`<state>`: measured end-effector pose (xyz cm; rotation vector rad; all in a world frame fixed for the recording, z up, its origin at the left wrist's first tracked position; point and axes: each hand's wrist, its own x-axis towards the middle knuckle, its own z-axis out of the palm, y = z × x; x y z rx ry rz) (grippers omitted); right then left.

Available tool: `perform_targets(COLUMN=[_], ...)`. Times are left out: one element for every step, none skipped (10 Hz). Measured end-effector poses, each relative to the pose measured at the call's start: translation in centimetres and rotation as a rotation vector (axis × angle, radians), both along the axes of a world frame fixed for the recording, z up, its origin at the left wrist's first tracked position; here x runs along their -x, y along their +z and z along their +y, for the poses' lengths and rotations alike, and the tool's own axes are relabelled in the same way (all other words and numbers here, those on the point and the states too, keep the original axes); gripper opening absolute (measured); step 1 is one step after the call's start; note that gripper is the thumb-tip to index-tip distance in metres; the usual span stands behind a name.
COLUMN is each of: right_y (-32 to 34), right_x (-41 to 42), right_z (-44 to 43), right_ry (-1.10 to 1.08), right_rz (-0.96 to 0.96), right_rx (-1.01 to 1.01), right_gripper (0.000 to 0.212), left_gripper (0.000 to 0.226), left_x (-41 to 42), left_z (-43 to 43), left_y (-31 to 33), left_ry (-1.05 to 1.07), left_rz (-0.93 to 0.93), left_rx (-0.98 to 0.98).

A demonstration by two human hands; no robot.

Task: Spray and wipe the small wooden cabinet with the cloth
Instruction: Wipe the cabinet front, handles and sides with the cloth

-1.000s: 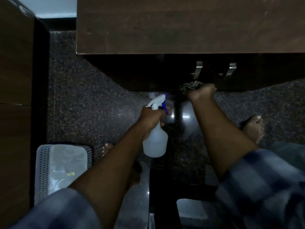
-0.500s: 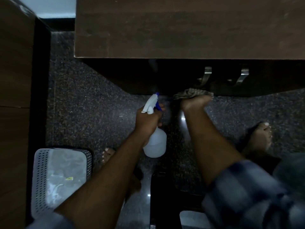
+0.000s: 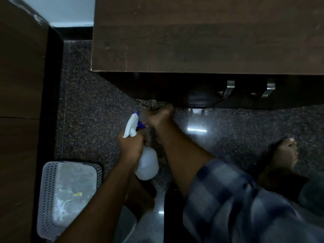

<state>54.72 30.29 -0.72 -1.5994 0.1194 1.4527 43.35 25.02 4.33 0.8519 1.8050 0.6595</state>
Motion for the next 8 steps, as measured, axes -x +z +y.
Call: perform_targets(right_y=[0.0,4.8,7.9,10.2,10.9,13.7,16.7,19.1], right_x=[-2.7,-4.0,-3.9,-5.0,-8.5,-11.3,-11.5,-11.7], right_z=[0.5,-1.1,-0.2,-0.5,-2.8,-4.1,-4.2,-5.8], right_ry=[-0.523,-0.411,-0.388,-0.691,-0.882,-0.914,-0.79,-0.748], right_rz=[0.456,0.332,0.362,0.541,0.513,0.551,0.506,0.429], right_rx=[-0.085,0.059,0.038,-0.086,-0.185,-0.206,-0.193,-0.186], right_gripper=[0.061,0.031,0.049,0.059,0.049,0.055,0.058,0.045], left_gripper=[0.052,0.034,0.036,0.031,0.053,0.051,0.056,0.05], left_x=[-1.0,-3.0,-4.5,-4.9,-5.7,-7.3,-9.4,-10.8], left_z=[0.1,0.1,0.4,0.6,0.1,-0.5,-1.3,-2.5], left_y=[0.4,0.8,2.2,4.2,6.8,9.2,11.2,12.9], left_ry=[-0.141,-0.119,-0.118,-0.12,-0.204,-0.257,-0.271,-0.243], left_rz=[-0.038,-0.068,-0.073,-0.098,-0.158,-0.213,-0.231,-0.23], left_rx=[0.029,0.053,0.067,0.035,0.021,0.04,0.035,0.037])
